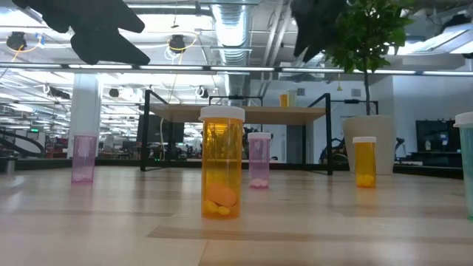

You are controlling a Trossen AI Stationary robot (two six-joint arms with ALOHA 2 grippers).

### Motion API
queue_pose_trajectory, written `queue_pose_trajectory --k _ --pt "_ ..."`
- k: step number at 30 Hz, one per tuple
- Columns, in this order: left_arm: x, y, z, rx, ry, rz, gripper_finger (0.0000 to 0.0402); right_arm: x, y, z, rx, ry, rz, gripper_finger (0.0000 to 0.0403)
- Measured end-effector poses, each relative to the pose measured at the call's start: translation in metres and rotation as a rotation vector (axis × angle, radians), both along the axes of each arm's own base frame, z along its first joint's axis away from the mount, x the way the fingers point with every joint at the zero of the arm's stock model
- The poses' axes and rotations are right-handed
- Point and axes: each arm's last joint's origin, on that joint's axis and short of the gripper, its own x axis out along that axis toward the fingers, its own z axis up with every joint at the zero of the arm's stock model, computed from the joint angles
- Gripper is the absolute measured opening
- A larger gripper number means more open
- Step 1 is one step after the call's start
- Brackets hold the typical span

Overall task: Pick and place medicine bottles onto shelf by color
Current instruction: Put the top right small purple pill bottle on the shelf

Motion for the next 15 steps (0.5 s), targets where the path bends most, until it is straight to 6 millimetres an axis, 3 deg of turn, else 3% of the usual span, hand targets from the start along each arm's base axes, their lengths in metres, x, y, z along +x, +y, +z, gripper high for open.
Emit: queue_pose_trajectory --k 8,15 --pt "0.0 0.0 0.0 -0.018 -0.004 0.003 0.0345 -0.008 0.097 -0.004 -0.05 -0.008 0.22 0.023" --pt "0.0 -0.001 0.001 -0.03 -0.011 0.009 0.0345 -0.027 0.178 -0.051 -0.04 -0.116 0.314 0.0224"
